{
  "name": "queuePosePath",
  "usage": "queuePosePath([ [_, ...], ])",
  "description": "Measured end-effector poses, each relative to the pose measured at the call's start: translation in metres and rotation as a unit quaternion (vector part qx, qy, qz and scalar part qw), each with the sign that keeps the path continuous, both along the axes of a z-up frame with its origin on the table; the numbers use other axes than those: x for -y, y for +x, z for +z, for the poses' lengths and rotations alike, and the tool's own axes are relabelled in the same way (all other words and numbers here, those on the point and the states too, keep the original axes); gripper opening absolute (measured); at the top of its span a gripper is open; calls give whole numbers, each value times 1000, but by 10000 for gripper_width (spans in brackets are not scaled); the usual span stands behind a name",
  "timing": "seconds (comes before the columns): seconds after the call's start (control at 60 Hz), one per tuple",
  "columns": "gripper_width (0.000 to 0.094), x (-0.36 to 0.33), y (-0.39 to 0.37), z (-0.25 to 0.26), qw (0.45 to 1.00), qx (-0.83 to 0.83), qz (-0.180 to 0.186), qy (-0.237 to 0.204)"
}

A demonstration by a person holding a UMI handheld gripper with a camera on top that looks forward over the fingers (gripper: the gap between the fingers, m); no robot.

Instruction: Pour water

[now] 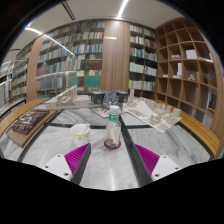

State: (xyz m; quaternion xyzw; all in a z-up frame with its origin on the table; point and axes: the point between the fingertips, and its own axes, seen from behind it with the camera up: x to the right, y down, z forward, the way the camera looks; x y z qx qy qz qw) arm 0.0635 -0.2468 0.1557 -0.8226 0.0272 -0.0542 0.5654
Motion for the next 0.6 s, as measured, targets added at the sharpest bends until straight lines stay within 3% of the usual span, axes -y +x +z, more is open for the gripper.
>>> queuePosePath([
  [0.233,857,79,-16,8,1000,8,6,-12],
  [0.6,856,108,-9,15,1000,10,3,-5],
])
